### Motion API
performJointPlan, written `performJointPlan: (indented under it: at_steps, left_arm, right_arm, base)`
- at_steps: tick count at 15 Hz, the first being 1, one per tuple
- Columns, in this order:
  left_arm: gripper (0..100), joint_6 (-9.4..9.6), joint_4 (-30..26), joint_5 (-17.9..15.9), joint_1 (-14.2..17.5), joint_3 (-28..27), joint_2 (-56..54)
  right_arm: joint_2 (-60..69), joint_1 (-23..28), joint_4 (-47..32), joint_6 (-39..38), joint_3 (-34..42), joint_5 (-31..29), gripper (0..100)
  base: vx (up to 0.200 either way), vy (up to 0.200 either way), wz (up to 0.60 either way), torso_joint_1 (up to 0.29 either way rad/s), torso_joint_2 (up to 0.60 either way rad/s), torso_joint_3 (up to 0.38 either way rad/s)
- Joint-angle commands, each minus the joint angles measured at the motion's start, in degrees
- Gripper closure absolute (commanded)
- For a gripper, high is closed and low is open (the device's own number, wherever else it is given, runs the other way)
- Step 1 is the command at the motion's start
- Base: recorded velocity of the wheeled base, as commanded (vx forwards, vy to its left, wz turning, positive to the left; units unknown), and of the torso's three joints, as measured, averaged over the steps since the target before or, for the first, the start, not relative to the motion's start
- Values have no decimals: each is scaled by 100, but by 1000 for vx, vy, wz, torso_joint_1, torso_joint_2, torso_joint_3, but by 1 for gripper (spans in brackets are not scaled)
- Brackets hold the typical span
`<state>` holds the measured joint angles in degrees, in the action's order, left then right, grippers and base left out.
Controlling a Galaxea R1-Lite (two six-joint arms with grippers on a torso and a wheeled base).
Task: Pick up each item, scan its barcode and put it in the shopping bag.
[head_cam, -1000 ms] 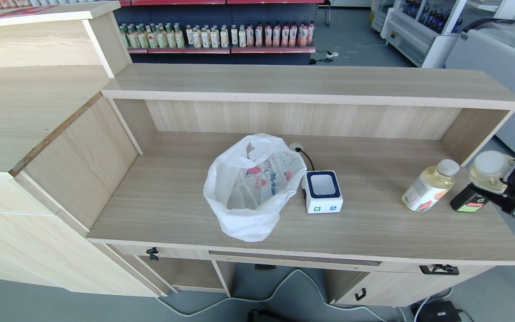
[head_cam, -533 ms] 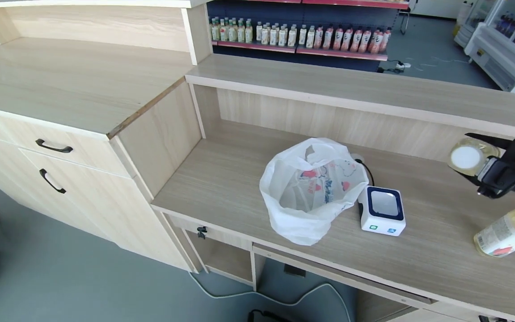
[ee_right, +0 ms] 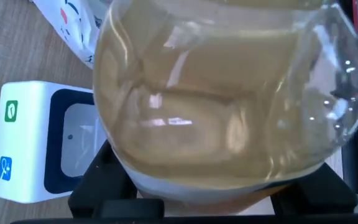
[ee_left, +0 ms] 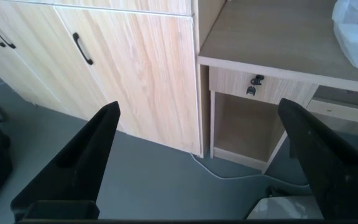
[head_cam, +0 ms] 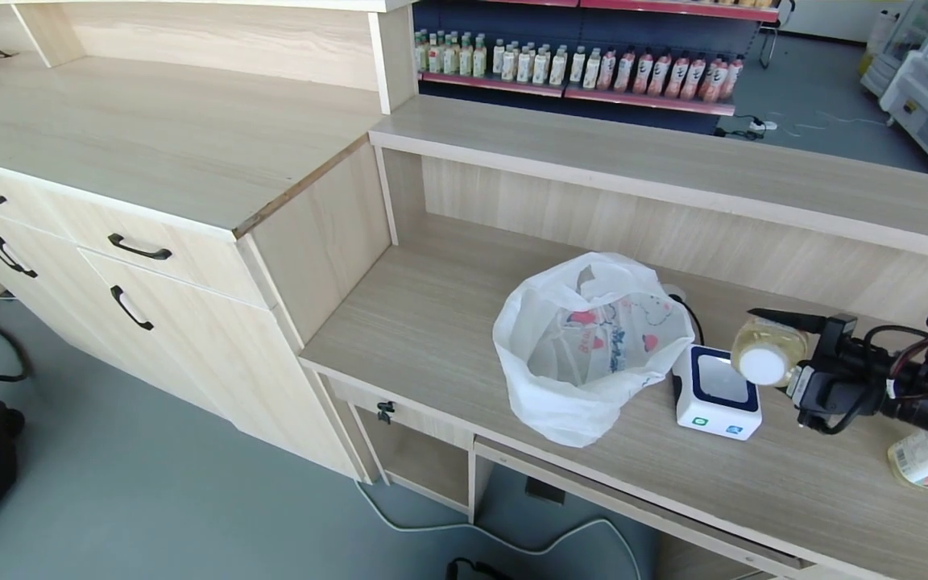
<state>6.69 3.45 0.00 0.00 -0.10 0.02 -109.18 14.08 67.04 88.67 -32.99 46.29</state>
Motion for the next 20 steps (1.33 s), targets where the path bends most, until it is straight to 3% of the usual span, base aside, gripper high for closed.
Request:
performJointPlan:
  at_steps: [1,20]
  left_arm:
    - [0,-1,-2,0,0,1,-2]
    - [0,-1,-2,0,0,1,-2]
  right_arm:
    - [-183,-11,11,36,29,65,100]
    - [-930,-37,626,124,-41,249,100]
  base:
    - [0,0,0,0,0,0]
    - [0,0,0,0,0,0]
